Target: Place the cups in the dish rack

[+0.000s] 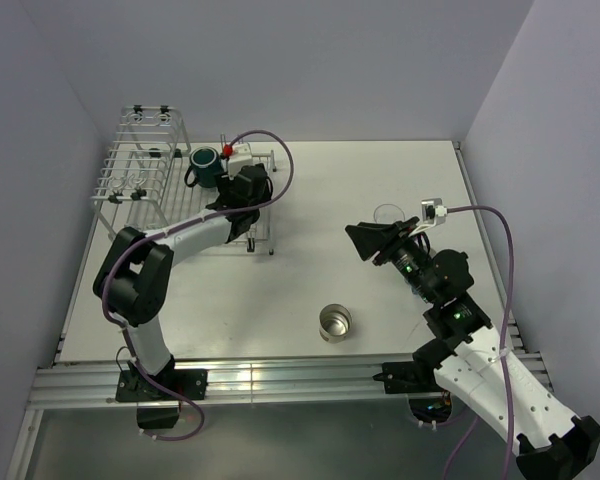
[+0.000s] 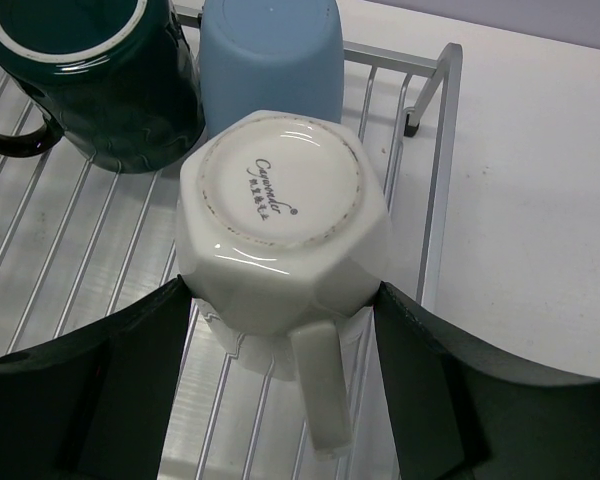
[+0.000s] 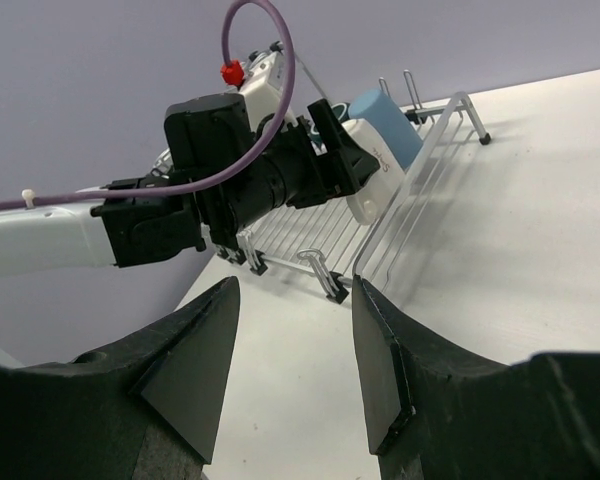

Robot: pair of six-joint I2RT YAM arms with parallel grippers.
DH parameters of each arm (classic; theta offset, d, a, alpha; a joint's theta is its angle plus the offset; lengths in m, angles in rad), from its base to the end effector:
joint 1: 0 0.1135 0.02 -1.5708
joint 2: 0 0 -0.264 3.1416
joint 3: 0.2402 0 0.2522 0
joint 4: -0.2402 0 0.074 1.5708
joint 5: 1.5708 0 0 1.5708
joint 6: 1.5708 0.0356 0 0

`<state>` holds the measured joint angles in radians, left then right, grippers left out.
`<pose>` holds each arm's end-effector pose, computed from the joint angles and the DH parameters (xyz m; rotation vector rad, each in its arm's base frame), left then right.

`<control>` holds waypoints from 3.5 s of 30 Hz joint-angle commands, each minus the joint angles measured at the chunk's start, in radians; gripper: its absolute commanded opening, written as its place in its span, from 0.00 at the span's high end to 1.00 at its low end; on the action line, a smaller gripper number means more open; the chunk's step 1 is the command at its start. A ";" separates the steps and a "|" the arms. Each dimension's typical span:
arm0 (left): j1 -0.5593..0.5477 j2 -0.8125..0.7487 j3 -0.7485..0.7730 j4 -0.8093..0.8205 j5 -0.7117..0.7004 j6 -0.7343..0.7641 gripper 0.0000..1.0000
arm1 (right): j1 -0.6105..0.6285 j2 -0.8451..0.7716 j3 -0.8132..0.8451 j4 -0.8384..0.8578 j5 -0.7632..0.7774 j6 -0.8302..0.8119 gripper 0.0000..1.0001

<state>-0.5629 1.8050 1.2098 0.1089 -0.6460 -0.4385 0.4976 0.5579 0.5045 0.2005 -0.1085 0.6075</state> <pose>0.3567 -0.1998 0.2348 -0.2664 1.9350 0.0084 0.1318 0.0760 0.3161 -0.0118 1.4997 0.9798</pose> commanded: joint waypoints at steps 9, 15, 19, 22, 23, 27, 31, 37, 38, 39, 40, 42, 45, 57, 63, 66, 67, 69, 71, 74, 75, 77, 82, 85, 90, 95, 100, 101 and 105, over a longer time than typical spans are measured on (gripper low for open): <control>-0.018 -0.056 -0.019 0.061 -0.060 -0.029 0.16 | 0.002 -0.026 0.020 -0.036 0.024 -0.022 0.44; -0.028 -0.072 -0.016 0.048 -0.066 -0.025 0.08 | 0.002 -0.030 0.026 -0.055 0.024 -0.022 0.44; -0.034 -0.113 -0.023 0.043 -0.076 -0.025 0.04 | 0.004 -0.030 0.038 -0.076 0.029 -0.028 0.44; -0.035 -0.157 -0.018 0.031 -0.089 -0.020 0.03 | 0.004 -0.026 0.054 -0.110 0.036 -0.034 0.44; -0.035 -0.170 -0.013 0.011 -0.090 -0.020 0.02 | 0.002 -0.024 0.060 -0.121 0.043 -0.035 0.44; -0.040 -0.234 0.036 -0.070 -0.078 -0.026 0.01 | 0.006 0.031 0.149 -0.280 0.038 -0.052 0.43; -0.042 -0.323 0.120 -0.199 -0.023 -0.048 0.01 | 0.045 0.103 0.244 -0.459 0.039 -0.072 0.44; -0.048 -0.444 0.191 -0.336 0.097 -0.080 0.01 | 0.347 0.180 0.318 -0.706 0.304 -0.055 0.46; -0.049 -0.456 0.195 -0.347 0.124 -0.080 0.01 | 0.428 0.195 0.310 -0.749 0.341 -0.042 0.46; -0.051 -0.476 0.210 -0.360 0.137 -0.083 0.01 | 0.467 0.203 0.304 -0.768 0.372 -0.011 0.46; -0.052 -0.484 0.218 -0.388 0.146 -0.083 0.01 | 0.504 0.208 0.296 -0.780 0.421 0.006 0.46; -0.054 -0.504 0.229 -0.403 0.173 -0.082 0.01 | 0.606 0.226 0.269 -0.806 0.458 0.061 0.46; -0.054 -0.536 0.235 -0.423 0.190 -0.078 0.01 | 0.688 0.279 0.259 -0.855 0.539 0.132 0.47; -0.052 -0.578 0.235 -0.448 0.200 -0.063 0.01 | 0.822 0.510 0.263 -0.859 0.613 0.204 0.48; -0.052 -0.578 0.226 -0.443 0.209 -0.068 0.01 | 0.822 0.583 0.253 -0.831 0.596 0.198 0.49; -0.052 -0.579 0.218 -0.439 0.210 -0.071 0.01 | 0.823 0.619 0.238 -0.813 0.592 0.205 0.51; -0.052 -0.579 0.215 -0.437 0.212 -0.072 0.01 | 0.823 0.628 0.233 -0.808 0.592 0.207 0.52; -0.052 -0.581 0.208 -0.434 0.213 -0.074 0.01 | 0.823 0.649 0.229 -0.797 0.590 0.212 0.55; -0.052 -0.582 0.203 -0.434 0.215 -0.078 0.01 | 0.823 0.671 0.229 -0.788 0.587 0.210 0.62; -0.052 -0.585 0.195 -0.434 0.221 -0.080 0.01 | 0.823 0.683 0.236 -0.785 0.592 0.206 0.82; -0.052 -0.587 0.192 -0.437 0.224 -0.081 0.01 | 0.823 0.682 0.241 -0.788 0.602 0.206 0.88; -0.052 -0.589 0.189 -0.439 0.233 -0.086 0.02 | 0.817 0.660 0.262 -0.825 0.631 0.209 1.00; -0.051 -0.610 0.159 -0.425 0.333 -0.108 0.01 | 0.733 0.454 0.330 -0.833 0.639 0.134 1.00; -0.035 -0.628 0.125 -0.391 0.463 -0.135 0.01 | 0.587 0.279 0.345 -0.761 0.530 0.057 1.00; 0.038 -0.651 0.037 -0.270 0.782 -0.233 0.01 | 0.279 0.122 0.361 -0.599 0.282 0.000 1.00; 0.055 -0.625 -0.025 -0.111 1.081 -0.340 0.01 | 0.171 0.126 0.367 -0.448 0.083 0.041 1.00; 0.054 -0.582 -0.085 0.058 1.223 -0.436 0.01 | 0.060 0.172 0.313 -0.247 -0.138 0.136 1.00; 0.055 -0.566 -0.099 0.081 1.240 -0.462 0.01 | 0.044 0.177 0.306 -0.169 -0.175 0.153 1.00; 0.052 -0.524 -0.125 0.150 1.290 -0.493 0.01 | -0.005 0.212 0.289 -0.027 -0.322 0.235 1.00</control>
<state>-0.5102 1.2594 1.1038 0.1219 0.5354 -0.8700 0.5198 0.7647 0.7898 -0.0696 -0.2485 0.7635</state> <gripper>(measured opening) 0.992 0.045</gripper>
